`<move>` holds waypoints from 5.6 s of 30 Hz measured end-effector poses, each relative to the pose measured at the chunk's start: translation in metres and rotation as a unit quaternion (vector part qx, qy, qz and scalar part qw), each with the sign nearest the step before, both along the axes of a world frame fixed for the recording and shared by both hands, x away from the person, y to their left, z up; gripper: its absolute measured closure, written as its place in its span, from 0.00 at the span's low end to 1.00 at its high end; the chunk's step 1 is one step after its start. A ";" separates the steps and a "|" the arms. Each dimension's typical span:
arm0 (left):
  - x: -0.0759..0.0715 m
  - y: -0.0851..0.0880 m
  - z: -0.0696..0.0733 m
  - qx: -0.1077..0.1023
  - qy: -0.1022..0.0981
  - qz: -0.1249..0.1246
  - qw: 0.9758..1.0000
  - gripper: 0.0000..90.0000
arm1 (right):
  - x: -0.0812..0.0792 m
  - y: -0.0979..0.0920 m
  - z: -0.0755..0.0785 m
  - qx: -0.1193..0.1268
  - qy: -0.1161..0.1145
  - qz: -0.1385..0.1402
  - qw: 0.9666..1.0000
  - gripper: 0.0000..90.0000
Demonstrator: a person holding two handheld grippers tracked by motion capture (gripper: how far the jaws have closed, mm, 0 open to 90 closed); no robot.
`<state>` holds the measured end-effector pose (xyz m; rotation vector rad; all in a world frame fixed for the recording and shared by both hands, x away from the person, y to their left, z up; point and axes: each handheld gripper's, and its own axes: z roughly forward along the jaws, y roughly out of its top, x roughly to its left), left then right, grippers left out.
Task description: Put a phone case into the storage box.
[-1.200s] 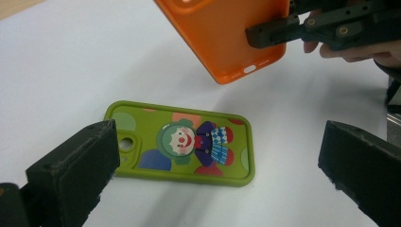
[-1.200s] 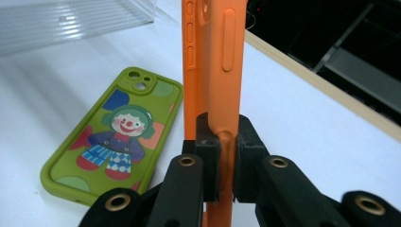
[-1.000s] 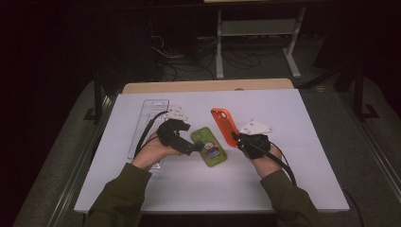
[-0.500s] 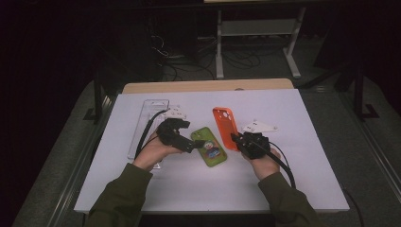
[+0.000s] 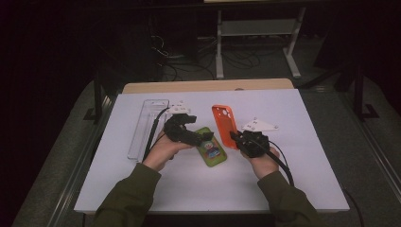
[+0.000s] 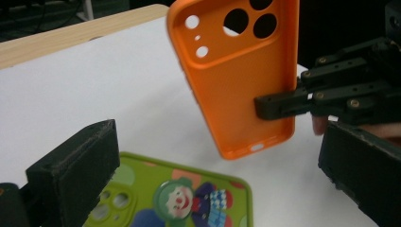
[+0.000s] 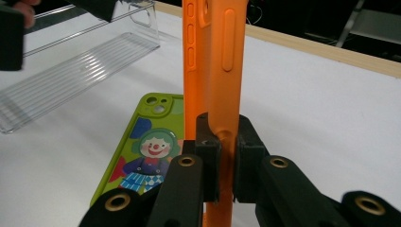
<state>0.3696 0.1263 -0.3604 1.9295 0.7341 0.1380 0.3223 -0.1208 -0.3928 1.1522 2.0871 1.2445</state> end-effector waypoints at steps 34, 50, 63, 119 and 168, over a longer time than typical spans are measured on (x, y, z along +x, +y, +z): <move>0.015 -0.041 -0.003 -0.066 0.003 0.026 0.998 0.00 | -0.006 0.015 -0.002 0.003 -0.001 0.015 1.000 0.91; 0.016 -0.040 -0.001 -0.090 0.015 0.038 0.995 0.08 | -0.006 0.018 -0.004 -0.011 -0.004 0.020 1.000 0.91; 0.017 -0.037 0.000 -0.095 0.014 0.038 0.995 0.18 | -0.006 0.020 -0.005 -0.018 -0.002 0.024 1.000 0.90; 0.039 0.035 0.068 -0.043 -0.066 0.091 0.993 0.19 | -0.041 -0.070 -0.049 -0.018 0.057 0.098 0.993 0.00; 0.112 0.116 0.039 0.063 -0.090 0.344 0.933 0.18 | -0.041 -0.070 -0.048 -0.018 0.055 0.103 0.993 0.00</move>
